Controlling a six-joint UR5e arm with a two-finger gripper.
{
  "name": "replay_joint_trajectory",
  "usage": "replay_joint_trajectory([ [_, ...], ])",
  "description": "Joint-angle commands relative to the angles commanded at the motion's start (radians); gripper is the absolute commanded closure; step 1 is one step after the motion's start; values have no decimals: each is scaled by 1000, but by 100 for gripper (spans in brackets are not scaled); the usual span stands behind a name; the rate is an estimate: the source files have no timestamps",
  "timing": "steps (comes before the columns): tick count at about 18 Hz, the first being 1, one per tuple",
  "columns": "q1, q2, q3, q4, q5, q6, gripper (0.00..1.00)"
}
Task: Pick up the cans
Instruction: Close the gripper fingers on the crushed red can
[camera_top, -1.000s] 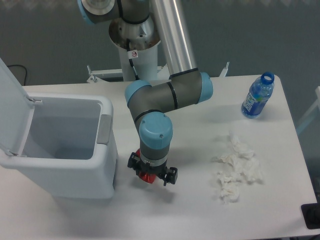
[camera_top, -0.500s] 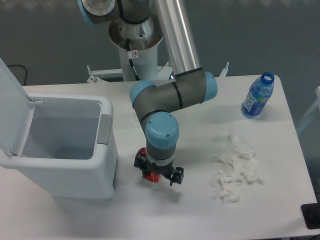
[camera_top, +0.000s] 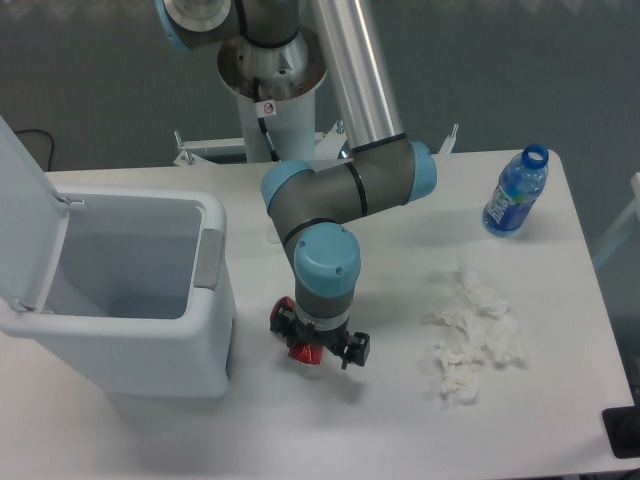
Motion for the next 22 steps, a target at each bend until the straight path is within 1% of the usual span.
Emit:
replay_joint_trajectory([
  [6,0,-8,6,-2,0,-14,0],
  [10,0,-23,11,0,-3,-14,0],
  [22,-8,-32,11,0,-2,-12,0],
])
